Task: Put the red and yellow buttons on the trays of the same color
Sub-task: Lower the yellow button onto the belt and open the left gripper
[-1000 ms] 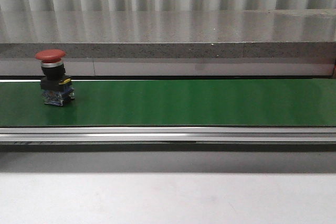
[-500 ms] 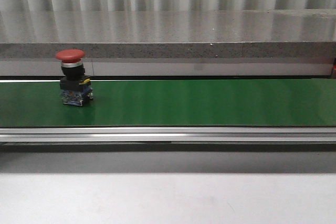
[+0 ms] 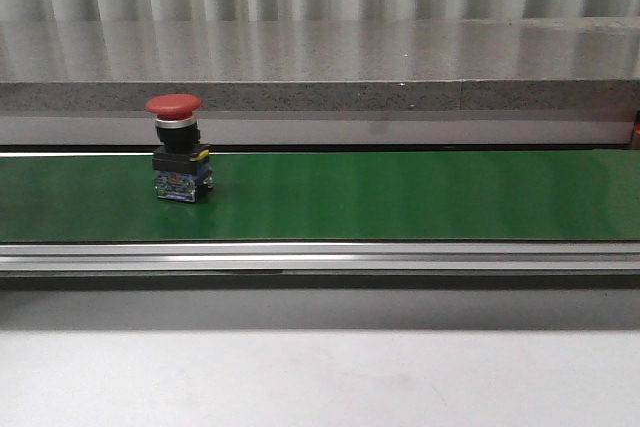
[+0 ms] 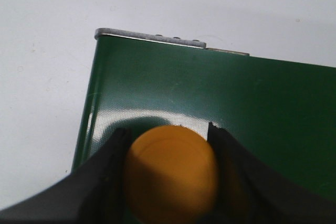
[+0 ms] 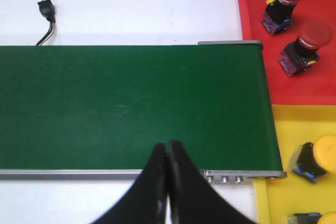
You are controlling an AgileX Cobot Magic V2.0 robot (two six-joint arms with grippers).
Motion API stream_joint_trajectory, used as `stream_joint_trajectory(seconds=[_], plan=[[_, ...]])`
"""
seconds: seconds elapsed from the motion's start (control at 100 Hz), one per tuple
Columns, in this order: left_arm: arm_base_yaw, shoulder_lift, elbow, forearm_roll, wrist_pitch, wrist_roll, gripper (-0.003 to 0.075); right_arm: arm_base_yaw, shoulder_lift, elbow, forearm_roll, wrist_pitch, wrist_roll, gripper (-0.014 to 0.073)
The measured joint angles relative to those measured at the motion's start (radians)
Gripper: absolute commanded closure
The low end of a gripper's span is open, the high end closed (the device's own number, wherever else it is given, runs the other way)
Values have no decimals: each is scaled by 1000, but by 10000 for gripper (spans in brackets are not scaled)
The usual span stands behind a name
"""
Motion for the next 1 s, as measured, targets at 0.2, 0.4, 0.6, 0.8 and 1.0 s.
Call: stream_joint_trajectory(seconds=[0.2,0.4,0.6,0.8,1.0], plan=[[-2,2,0,-17,12,0,129,0,0,0,0,0,0,661],[-33,0,0,-17,16,0,73,0,0,0,0,0,0,661],[-98,-74,0,-17,16,0,91,0,0,0,0,0,0,661],[-123,-201,0,-10,16,0,91,0,0,0,0,0,0,661],[-123,-353,37,-3,16,0,94,0,0,0,0,0,0,661]])
